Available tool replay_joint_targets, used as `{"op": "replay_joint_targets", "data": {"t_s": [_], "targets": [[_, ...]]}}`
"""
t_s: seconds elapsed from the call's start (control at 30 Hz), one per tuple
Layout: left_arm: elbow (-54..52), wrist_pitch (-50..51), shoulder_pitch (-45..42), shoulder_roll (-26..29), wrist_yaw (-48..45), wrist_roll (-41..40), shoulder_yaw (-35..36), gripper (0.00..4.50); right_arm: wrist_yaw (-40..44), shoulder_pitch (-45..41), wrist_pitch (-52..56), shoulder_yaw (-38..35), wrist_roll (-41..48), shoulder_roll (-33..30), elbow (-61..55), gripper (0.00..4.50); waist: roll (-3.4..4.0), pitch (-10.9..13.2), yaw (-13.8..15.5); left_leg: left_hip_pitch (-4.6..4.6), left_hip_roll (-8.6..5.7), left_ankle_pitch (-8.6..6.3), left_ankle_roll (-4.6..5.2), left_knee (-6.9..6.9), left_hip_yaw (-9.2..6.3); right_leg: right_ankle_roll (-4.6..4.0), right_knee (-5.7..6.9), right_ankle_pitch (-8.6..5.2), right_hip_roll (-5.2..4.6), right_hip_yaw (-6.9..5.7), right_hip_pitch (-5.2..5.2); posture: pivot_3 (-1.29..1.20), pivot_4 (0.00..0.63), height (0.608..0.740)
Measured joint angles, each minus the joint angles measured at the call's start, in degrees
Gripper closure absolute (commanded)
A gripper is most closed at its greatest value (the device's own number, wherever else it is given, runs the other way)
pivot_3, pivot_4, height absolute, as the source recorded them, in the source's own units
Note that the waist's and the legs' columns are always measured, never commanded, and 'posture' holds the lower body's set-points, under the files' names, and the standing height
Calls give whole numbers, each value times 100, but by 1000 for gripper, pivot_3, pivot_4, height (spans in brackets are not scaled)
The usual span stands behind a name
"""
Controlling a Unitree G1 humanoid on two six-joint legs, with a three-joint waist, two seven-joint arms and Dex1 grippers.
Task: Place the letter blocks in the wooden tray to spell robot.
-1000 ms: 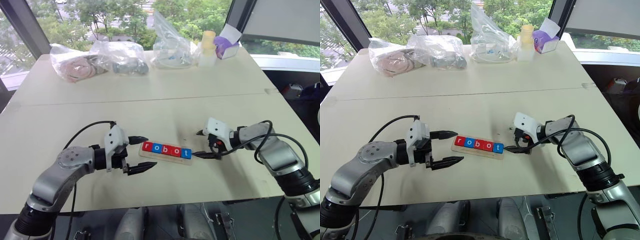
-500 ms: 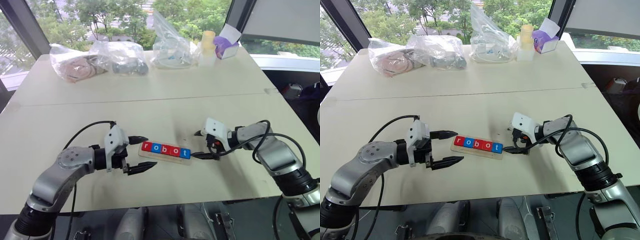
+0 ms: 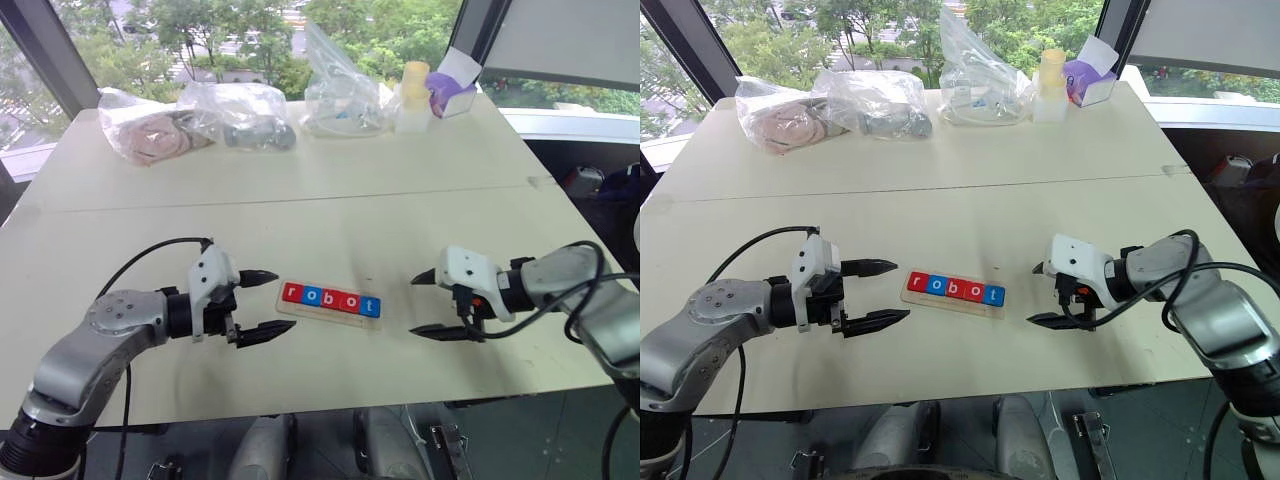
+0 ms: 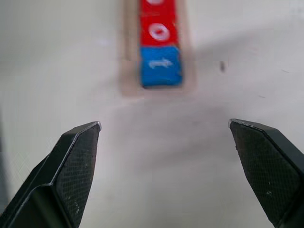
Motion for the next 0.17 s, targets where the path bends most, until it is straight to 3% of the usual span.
{"op": "replay_joint_targets", "data": {"t_s": [0.17], "targets": [[203,-19,30,168,-168,6,285,0,-26,41,505,-416,552,-255,-601,34,-1,0,1,0,1,0,0,0,0,-1,-1,-1,-1,-1,0,0,150,740]]}}
